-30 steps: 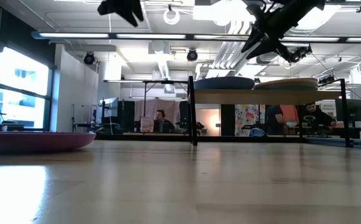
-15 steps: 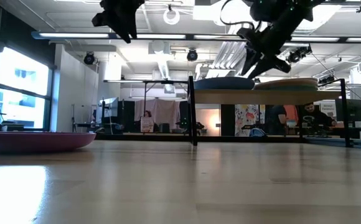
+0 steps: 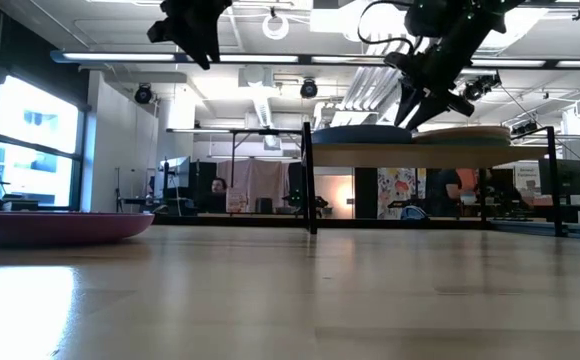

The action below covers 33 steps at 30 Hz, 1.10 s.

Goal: Place and stack plates onto a shelf
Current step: Put the dark blue plate on the shelf, then stack the purple plate on top of the blue stacked plates on the shelf

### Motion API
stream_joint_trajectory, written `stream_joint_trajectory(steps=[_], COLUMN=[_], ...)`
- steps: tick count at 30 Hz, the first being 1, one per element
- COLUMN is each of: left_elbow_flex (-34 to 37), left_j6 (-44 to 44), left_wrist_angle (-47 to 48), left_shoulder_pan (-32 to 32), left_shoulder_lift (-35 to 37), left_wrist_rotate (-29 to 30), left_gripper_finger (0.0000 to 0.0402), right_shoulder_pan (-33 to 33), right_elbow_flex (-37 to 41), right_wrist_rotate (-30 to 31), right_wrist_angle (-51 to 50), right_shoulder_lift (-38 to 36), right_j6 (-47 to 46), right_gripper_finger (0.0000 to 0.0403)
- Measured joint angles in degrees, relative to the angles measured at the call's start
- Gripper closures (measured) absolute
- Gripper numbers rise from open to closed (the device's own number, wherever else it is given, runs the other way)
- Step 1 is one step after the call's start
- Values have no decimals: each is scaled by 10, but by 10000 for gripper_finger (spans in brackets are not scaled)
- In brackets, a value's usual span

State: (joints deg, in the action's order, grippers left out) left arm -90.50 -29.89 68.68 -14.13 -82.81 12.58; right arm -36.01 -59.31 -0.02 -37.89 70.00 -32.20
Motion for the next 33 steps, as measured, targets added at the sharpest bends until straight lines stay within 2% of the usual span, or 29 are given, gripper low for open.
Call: stream_joint_trajectory(steps=[7,13,19,24,33], left_elbow_flex=[0,0,0,0,0], left_j6=[-7,-71,-193,-274,-353], left_wrist_angle=[32,55,56,94,108], left_shoulder_pan=[0,23,64,104,171], left_shoulder_lift=[0,-3,-17,-49,-150], left_wrist_rotate=[-9,-19,-19,-17,-12], left_gripper_finger=[287,287,287,287,287], right_shoulder_pan=[18,52,96,121,129], right_elbow_flex=[0,0,0,0,0], right_wrist_rotate=[-66,-124,-106,-79,-61], right_wrist_angle=[31,24,-18,-48,-67], right_shoulder_lift=[-56,-118,-150,-153,-152], right_j6=[13,12,10,17,27], right_gripper_finger=[297,297,297,297,297])
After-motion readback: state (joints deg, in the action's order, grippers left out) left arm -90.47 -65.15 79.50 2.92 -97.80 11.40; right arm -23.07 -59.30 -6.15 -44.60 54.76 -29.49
